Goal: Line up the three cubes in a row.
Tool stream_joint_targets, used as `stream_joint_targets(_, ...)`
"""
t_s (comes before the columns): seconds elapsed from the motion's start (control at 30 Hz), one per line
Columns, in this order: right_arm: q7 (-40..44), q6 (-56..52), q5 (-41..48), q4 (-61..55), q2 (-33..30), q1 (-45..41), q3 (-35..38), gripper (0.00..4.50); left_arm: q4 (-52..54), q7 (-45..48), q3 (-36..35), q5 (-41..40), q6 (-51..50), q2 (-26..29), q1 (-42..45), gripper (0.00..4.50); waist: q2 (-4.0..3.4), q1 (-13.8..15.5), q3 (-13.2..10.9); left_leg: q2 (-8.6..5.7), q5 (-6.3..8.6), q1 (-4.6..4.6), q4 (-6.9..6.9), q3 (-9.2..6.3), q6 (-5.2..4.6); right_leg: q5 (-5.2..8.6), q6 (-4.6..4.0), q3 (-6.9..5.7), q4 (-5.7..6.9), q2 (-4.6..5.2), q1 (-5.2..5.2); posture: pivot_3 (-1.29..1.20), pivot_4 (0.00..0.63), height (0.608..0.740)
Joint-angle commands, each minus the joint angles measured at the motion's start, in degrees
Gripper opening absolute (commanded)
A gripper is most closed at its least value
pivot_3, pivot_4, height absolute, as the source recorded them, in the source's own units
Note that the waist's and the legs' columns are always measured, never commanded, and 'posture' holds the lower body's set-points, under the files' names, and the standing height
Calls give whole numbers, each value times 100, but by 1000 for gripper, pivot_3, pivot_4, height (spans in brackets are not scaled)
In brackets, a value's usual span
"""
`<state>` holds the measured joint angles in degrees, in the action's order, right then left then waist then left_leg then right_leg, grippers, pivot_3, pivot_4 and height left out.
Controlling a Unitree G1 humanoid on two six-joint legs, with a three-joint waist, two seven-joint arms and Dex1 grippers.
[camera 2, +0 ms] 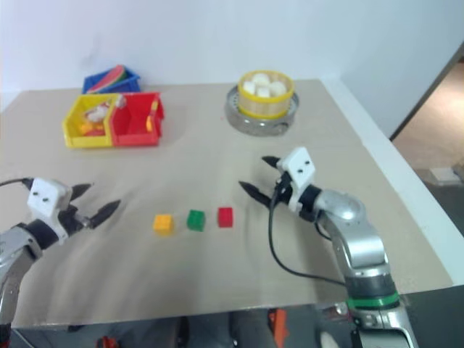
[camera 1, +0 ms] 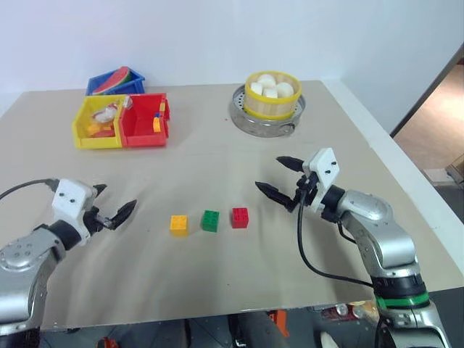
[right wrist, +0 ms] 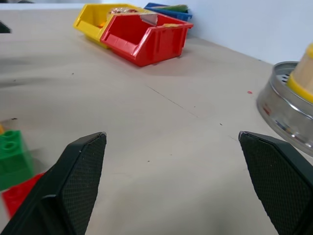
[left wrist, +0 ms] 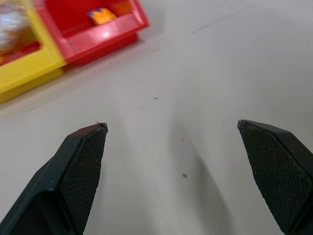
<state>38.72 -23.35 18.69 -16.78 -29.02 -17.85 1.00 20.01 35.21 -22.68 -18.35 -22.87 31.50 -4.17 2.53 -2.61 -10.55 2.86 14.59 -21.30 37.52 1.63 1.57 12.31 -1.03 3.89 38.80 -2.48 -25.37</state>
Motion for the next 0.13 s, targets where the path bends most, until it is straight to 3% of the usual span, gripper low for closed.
stream_joint_targets(0.03, -387, -46, -133, -685, 21, 582, 115, 4500, 364, -171, -146, 0, 290, -132, -320, 4433, 8, -4, 4, 0, 0, 2, 0, 1, 0, 1, 2, 1, 0, 1, 2, 0, 150, 740)
stream_joint_targets(0.13, -608, -158, -98, -922, 81, 948, 177, 4500, 411, -124, -41, -43, 264, -92, -453, 4433, 8, -6, 4, -4, -3, 5, 1, 3, 5, 0, 8, 4, 0, 1, 2, 0, 150, 740)
